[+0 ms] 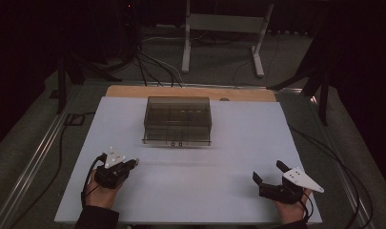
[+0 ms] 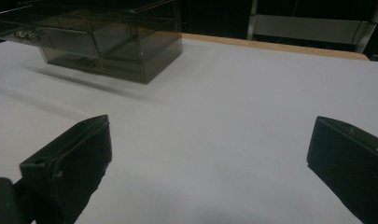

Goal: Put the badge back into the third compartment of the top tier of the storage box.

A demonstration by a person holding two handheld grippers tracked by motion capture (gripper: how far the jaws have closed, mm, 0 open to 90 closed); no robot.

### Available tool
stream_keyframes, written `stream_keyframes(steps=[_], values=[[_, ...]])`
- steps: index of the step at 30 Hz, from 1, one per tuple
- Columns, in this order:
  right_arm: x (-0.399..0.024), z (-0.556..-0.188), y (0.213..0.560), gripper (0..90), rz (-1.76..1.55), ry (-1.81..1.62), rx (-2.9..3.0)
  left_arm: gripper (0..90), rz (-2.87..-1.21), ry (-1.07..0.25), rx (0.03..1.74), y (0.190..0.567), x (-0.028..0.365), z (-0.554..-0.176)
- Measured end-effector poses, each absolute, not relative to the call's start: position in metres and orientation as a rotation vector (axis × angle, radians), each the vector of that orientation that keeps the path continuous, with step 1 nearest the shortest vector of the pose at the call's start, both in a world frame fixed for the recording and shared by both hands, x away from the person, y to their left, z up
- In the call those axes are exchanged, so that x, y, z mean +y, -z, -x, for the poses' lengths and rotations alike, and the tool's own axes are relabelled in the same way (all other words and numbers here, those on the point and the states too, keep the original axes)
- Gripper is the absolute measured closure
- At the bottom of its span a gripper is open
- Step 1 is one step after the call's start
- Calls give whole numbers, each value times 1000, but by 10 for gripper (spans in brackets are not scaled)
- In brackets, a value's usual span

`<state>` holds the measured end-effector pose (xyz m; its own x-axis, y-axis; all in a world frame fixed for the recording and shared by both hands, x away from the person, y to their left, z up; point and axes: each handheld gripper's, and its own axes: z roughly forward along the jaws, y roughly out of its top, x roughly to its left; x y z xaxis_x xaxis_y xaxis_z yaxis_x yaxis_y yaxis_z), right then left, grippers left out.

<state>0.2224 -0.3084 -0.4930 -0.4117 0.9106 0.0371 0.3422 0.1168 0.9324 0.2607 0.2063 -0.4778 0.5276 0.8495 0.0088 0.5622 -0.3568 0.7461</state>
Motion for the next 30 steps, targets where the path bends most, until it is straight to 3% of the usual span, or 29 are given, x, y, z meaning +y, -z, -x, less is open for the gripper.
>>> stream_keyframes(steps=[30], values=[[-309, -222, 493, 1, -1217, -1287, 1829, 894, -2034, -539, 1101, 460, 197, -266]])
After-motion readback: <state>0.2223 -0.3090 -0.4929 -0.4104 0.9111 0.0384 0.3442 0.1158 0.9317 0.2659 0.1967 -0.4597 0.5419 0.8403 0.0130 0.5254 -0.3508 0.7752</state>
